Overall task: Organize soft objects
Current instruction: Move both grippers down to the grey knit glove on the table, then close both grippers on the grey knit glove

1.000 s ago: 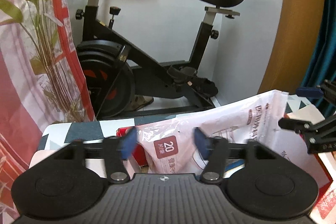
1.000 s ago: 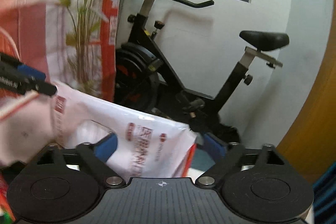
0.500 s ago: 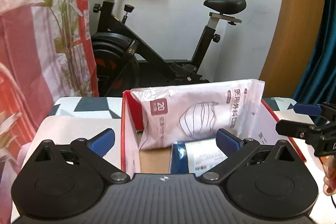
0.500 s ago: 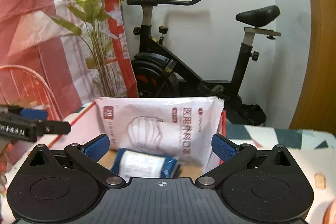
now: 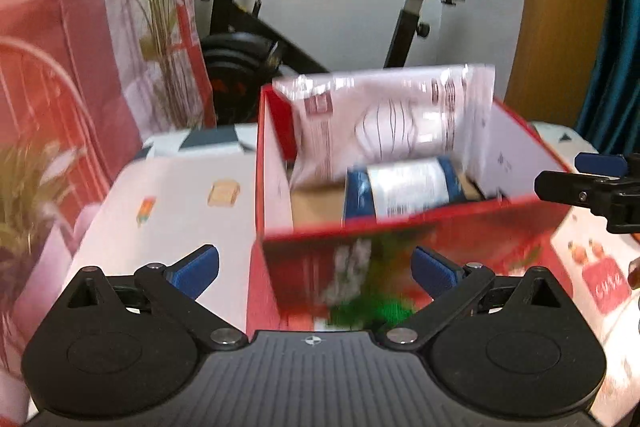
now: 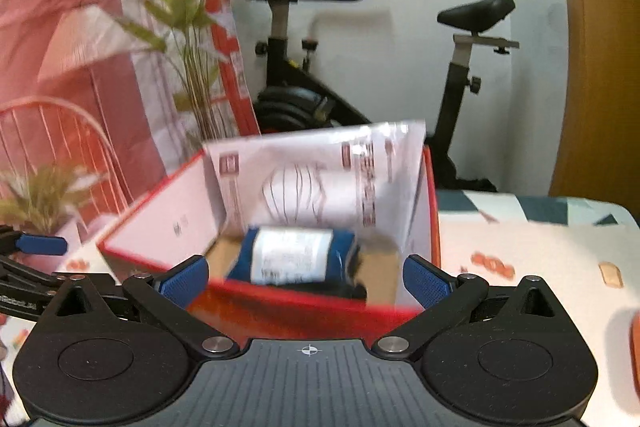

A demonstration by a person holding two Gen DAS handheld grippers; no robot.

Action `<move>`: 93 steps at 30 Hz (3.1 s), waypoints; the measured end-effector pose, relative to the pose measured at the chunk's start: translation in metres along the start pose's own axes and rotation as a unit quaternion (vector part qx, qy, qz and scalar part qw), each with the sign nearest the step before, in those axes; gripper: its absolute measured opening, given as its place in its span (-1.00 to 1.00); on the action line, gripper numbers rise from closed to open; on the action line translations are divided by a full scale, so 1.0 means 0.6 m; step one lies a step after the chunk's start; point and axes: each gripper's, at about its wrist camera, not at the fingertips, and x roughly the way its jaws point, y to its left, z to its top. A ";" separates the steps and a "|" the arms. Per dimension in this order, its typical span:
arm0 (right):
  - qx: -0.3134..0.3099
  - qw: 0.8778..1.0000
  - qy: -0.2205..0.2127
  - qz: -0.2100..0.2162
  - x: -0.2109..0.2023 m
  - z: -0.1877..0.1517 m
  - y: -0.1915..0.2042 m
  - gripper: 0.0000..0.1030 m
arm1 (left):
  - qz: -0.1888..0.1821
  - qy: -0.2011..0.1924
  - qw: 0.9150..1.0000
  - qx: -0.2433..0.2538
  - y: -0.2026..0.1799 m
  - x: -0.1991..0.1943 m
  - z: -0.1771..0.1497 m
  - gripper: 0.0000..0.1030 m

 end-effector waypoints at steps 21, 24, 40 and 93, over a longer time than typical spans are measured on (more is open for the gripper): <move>-0.017 0.997 0.076 0.016 -0.023 -0.120 0.040 0.99 | -0.026 0.059 0.994 -0.086 0.005 -0.025 -0.130 0.91; -0.017 0.997 0.078 0.018 -0.029 -0.124 0.044 0.99 | -0.027 0.052 0.995 -0.085 0.002 -0.032 -0.136 0.89; -0.016 0.996 0.087 -0.002 -0.098 -0.152 0.049 0.99 | -0.045 0.037 0.989 -0.134 0.007 -0.078 -0.184 0.63; -0.083 0.978 0.191 0.007 -0.063 -0.239 0.060 -0.19 | -0.060 0.101 0.979 -0.165 0.013 -0.025 -0.242 0.38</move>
